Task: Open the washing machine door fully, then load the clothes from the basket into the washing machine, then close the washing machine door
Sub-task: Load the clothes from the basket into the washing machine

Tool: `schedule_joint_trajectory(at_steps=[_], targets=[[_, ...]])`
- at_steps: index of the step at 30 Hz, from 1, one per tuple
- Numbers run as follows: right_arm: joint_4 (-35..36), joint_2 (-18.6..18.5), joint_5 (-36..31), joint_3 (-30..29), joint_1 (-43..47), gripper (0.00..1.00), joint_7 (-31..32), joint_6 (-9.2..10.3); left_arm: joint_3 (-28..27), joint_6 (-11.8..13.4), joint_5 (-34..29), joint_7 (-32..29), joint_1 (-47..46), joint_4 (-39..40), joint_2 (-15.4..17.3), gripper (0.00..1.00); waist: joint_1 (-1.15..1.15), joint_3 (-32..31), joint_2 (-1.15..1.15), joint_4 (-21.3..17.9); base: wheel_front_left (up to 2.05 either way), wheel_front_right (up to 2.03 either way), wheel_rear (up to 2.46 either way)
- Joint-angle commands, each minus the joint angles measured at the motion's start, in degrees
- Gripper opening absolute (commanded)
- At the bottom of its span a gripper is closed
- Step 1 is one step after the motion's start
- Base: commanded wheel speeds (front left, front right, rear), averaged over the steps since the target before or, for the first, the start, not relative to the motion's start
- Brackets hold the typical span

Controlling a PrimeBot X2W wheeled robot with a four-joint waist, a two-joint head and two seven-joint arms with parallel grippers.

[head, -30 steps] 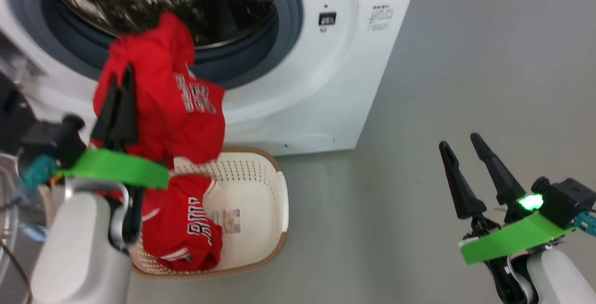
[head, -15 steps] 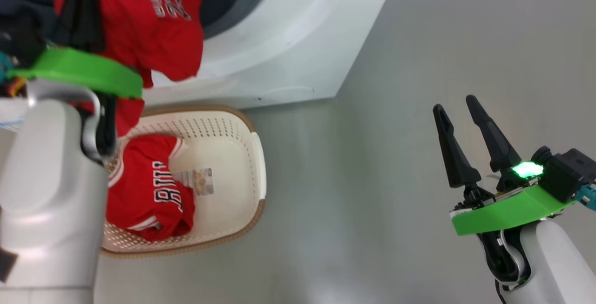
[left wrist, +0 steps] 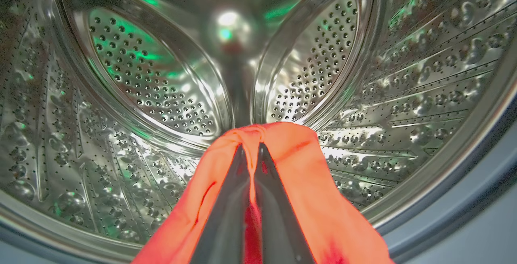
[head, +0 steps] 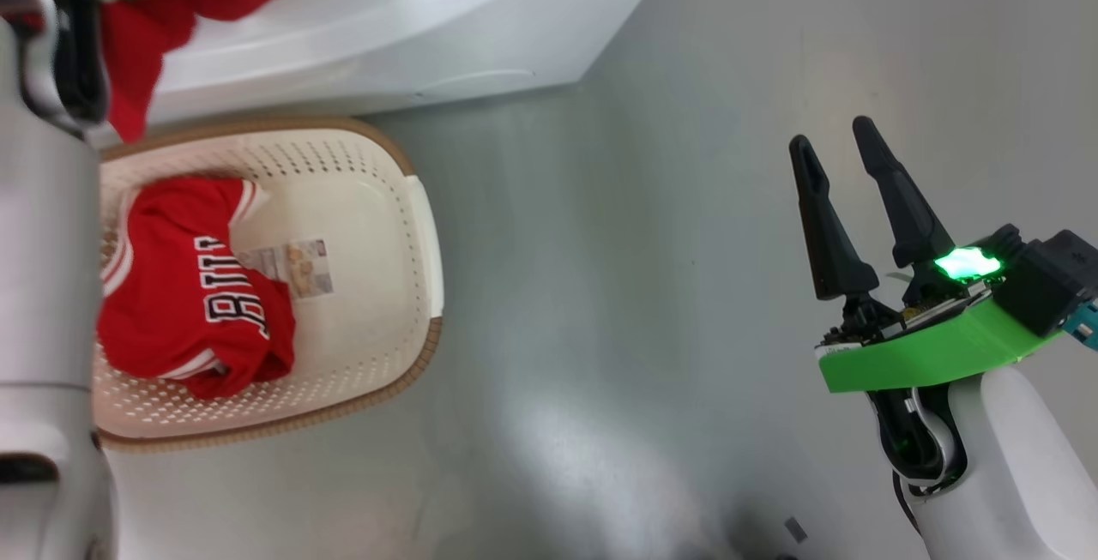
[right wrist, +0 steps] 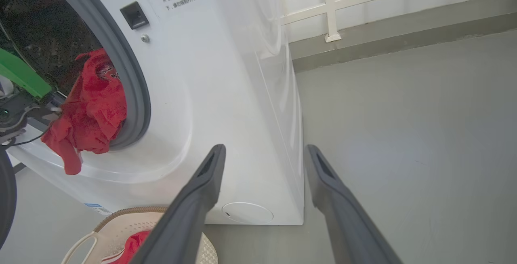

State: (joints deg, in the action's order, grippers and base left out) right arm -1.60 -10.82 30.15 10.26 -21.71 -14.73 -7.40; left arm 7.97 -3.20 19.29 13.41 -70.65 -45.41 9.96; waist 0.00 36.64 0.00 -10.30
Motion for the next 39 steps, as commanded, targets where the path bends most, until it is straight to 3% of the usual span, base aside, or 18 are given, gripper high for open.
schedule_joint_trajectory(at_steps=[1,11,18,21,22,24,31,39], targets=[[1.52,0.19,-0.71,1.09,0.25,1.00,-0.27,-0.09,-0.77,0.22,-0.68,0.70,-2.24,-0.09,2.70,0.00,0.00,2.72,0.00,-1.98,0.00,0.00,0.00],[1.49,1.68,-0.55,1.81,-0.77,1.00,-0.27,-0.09,-0.39,0.85,-2.99,1.52,-12.37,-5.65,4.78,0.00,0.00,5.61,0.00,-4.77,0.00,0.00,0.00],[1.85,2.52,-0.22,2.25,-1.50,1.00,-0.27,-0.09,-2.83,3.98,-7.76,1.57,-13.34,9.84,5.49,0.00,0.00,8.45,0.00,-6.32,0.00,0.00,0.00],[1.68,2.65,-0.32,2.17,-1.35,1.00,-0.27,-0.09,-3.34,4.46,-8.10,1.58,-11.72,10.19,4.69,0.00,0.00,8.44,0.00,-6.23,0.00,0.00,0.00],[1.58,2.71,-0.39,2.17,-1.26,1.00,-0.27,-0.09,-3.21,4.71,-8.40,1.58,-11.04,9.48,4.32,0.19,0.00,8.39,0.00,-6.14,0.00,0.00,0.00],[1.30,2.89,-0.52,2.21,-1.19,1.00,-0.27,-0.09,-3.08,5.19,-8.33,1.58,-9.73,6.35,3.49,1.00,0.00,8.14,0.00,-5.94,0.00,0.00,0.00],[0.57,2.63,-0.44,2.75,-1.73,1.00,-0.27,-0.09,-1.98,4.78,-7.81,0.75,-8.86,-2.65,2.00,1.00,0.00,6.84,0.00,-5.00,0.00,0.00,0.00],[0.24,1.91,-0.25,3.12,-1.52,1.00,-0.27,-0.09,-1.26,3.44,-7.29,1.30,-8.78,-7.57,1.64,1.00,0.00,4.00,0.00,-3.88,0.00,0.00,0.00]])
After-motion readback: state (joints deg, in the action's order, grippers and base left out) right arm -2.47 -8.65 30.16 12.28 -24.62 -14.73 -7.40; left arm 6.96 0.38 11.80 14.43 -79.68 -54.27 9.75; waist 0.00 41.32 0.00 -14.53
